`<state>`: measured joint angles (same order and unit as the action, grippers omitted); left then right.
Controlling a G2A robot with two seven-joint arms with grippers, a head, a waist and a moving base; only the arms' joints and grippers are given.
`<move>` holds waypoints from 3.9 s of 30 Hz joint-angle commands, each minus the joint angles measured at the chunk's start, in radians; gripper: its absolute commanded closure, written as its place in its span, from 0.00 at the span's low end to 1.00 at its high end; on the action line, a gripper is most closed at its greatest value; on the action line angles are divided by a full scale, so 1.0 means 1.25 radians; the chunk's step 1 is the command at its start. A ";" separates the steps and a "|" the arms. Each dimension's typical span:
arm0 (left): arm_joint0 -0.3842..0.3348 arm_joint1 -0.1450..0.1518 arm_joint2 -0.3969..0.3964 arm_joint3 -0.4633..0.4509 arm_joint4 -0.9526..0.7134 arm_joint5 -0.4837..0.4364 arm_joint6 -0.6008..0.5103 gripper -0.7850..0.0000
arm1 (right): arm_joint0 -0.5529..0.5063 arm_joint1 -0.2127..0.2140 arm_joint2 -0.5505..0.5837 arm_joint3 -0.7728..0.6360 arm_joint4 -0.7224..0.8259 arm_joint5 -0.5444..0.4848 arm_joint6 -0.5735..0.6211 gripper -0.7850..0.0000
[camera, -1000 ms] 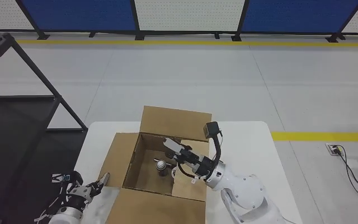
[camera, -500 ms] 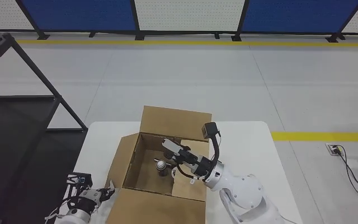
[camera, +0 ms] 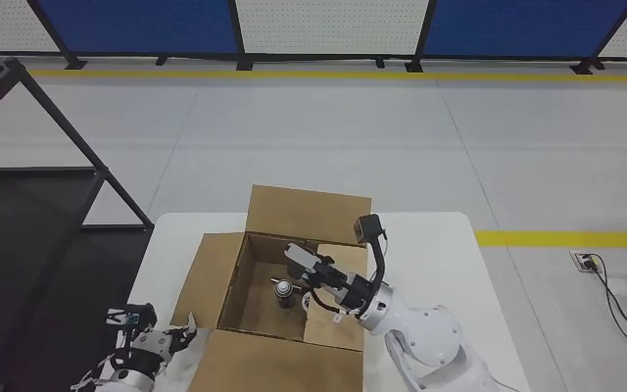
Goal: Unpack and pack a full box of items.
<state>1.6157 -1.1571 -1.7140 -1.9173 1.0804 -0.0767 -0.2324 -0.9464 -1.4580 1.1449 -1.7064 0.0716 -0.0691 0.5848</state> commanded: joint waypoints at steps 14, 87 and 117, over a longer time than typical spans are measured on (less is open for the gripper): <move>0.233 -0.007 -0.214 -0.279 -0.105 -0.092 0.142 0.00 | 0.002 0.006 0.010 0.031 0.032 -0.045 0.013 0.00; -0.634 0.072 0.317 0.365 -0.695 -0.255 -0.648 0.00 | -0.340 0.108 0.351 -0.193 0.092 -0.125 0.112 0.00; -0.702 0.047 0.452 0.459 -0.850 -0.224 -0.635 0.00 | -0.364 0.130 0.346 -0.200 0.102 -0.136 0.074 0.00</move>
<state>0.7508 -1.0935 -1.1681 -1.3568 0.0342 -0.3666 -1.0269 -1.3970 -1.2964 1.5714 -1.9547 0.1943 -0.2354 0.6795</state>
